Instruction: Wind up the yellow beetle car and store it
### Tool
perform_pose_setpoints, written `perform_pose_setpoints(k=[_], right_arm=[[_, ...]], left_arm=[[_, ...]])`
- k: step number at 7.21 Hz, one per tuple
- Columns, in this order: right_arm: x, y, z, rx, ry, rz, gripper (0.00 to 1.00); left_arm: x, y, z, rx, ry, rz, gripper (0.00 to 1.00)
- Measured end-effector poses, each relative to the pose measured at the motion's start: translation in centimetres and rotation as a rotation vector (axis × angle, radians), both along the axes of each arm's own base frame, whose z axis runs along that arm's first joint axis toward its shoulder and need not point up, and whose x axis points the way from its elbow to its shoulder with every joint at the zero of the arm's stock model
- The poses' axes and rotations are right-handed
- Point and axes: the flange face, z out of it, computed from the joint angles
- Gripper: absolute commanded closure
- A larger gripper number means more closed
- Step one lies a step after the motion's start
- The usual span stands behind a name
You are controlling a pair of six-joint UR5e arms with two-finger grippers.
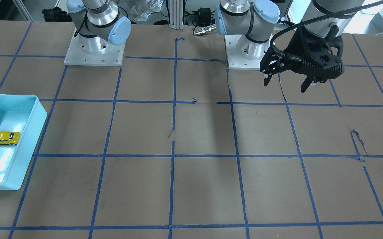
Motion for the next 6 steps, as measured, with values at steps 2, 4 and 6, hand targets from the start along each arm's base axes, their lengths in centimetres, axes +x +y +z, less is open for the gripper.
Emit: perform_pose_setpoints(k=[2,4,6], right_arm=[[1.2,0.7,5.7,-0.012,-0.09,-0.356,0.0],[4.1,0.6,12.7,0.016,-0.127,-0.773,0.0],[12.1,-0.6,16.7,0.026,-0.143,-1.006,0.0]], left_arm=[[0.0,0.0,0.0,0.0,0.0,0.0,0.0],[0.0,0.0,0.0,0.0,0.0,0.0,0.0],[0.0,0.0,0.0,0.0,0.0,0.0,0.0]])
